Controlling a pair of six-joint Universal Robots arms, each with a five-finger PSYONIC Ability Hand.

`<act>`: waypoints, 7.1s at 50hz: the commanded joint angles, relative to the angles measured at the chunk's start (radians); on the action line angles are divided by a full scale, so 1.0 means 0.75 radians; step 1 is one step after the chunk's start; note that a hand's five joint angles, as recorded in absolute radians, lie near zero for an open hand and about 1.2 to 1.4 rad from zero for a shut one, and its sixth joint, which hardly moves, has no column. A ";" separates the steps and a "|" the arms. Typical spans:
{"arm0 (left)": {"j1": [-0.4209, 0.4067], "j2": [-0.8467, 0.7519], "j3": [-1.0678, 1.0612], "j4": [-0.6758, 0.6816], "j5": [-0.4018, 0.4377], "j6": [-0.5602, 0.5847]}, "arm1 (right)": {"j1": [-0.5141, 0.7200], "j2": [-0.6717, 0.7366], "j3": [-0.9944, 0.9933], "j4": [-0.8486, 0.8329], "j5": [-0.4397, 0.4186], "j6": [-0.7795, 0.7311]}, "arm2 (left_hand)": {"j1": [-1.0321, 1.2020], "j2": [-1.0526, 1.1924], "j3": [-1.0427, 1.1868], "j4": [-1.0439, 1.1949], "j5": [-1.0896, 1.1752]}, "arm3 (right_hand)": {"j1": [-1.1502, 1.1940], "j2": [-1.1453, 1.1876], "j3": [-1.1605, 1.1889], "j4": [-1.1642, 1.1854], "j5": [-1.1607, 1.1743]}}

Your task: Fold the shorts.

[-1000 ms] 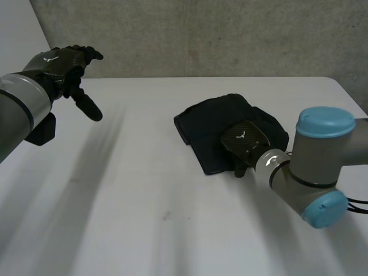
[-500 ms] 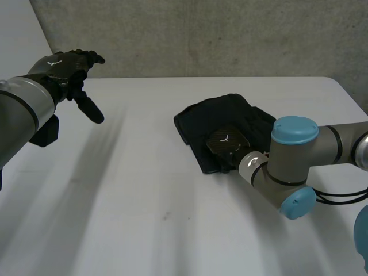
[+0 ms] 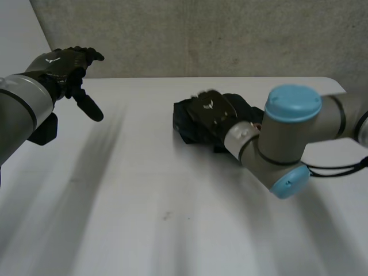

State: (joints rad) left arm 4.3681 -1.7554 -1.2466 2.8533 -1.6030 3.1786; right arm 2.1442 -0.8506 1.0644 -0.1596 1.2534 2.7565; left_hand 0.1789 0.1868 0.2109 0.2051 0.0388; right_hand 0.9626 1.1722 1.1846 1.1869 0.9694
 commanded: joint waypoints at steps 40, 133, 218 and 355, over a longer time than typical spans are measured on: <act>-0.091 -0.052 -0.050 0.000 -0.002 0.012 | -0.523 -0.475 0.573 0.172 0.544 0.217 | 0.007 -0.004 -0.036 -0.028 -0.039 | -1.051 -1.330 -1.347 -1.350 -1.293; -0.795 -0.748 0.018 0.368 -0.131 0.317 | -0.979 -0.394 0.646 0.342 -0.293 -0.350 | 0.460 0.450 0.418 0.425 0.414 | -1.051 -1.330 -1.347 -1.350 -1.293; -0.492 -0.353 -0.504 0.235 -0.112 0.094 | -0.599 -0.445 1.056 -0.041 -0.135 -0.301 | 0.445 0.435 0.403 0.410 0.399 | -0.270 -0.549 -0.566 -0.569 -0.512; -0.298 -0.128 -0.661 0.609 0.155 0.417 | -0.474 -0.627 0.798 0.360 -0.025 -0.221 | 0.207 0.196 0.164 0.172 0.161 | -1.051 -1.330 -1.347 -1.350 -1.293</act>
State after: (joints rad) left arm 4.1532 -1.9356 -1.5554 3.3171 -1.5730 3.4956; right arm 1.8666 -1.2094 1.4846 0.1129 1.3223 2.6144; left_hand 0.2292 0.2378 0.2349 0.2341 0.0672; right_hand 0.2005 0.2147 0.2120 0.2327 0.0590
